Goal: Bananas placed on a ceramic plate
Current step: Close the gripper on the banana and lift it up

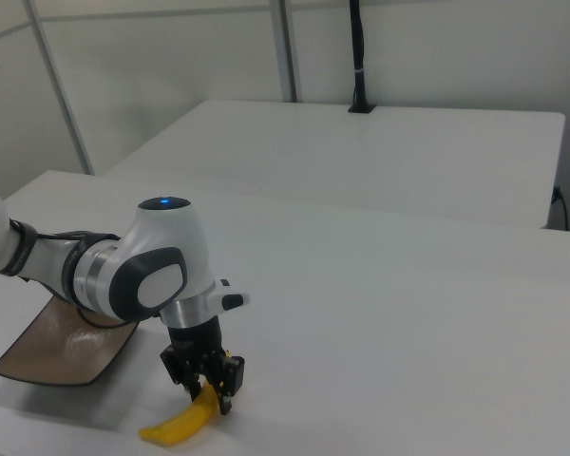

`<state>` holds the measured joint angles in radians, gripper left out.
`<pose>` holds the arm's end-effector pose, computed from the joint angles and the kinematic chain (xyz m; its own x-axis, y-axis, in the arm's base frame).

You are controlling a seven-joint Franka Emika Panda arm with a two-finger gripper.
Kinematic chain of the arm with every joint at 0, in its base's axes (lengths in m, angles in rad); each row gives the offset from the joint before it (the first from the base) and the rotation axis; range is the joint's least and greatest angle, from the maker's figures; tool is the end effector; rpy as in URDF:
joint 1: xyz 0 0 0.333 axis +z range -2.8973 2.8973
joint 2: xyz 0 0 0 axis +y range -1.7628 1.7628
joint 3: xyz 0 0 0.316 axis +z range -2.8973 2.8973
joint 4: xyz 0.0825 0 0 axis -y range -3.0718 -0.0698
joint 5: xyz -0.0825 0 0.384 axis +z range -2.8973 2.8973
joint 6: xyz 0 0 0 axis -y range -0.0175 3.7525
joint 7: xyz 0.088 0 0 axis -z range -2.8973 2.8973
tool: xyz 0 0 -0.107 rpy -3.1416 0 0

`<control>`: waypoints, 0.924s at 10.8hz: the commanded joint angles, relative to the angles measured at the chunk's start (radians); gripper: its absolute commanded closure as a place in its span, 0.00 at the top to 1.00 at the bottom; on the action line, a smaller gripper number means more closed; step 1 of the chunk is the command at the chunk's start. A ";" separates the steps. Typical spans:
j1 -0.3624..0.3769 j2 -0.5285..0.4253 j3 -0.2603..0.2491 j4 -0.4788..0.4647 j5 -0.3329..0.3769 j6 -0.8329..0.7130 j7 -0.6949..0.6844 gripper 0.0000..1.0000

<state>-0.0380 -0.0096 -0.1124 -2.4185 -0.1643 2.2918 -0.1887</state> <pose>0.4669 -0.0744 0.3031 0.9792 0.1462 -0.1409 0.1589 -0.9838 0.0834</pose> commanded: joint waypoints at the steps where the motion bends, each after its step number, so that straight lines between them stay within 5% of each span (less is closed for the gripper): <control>1: -0.005 -0.013 -0.006 -0.013 -0.014 0.012 -0.060 0.25; 3: -0.005 -0.018 -0.006 -0.007 -0.014 0.008 -0.063 0.05; 6: -0.005 -0.053 -0.006 0.047 -0.006 -0.119 -0.063 0.02; 10: 0.010 -0.084 0.000 0.289 0.069 -0.455 -0.075 0.02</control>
<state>-0.0378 -0.0706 -0.1139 -2.2644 -0.1513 2.0182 -0.2293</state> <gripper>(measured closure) 0.683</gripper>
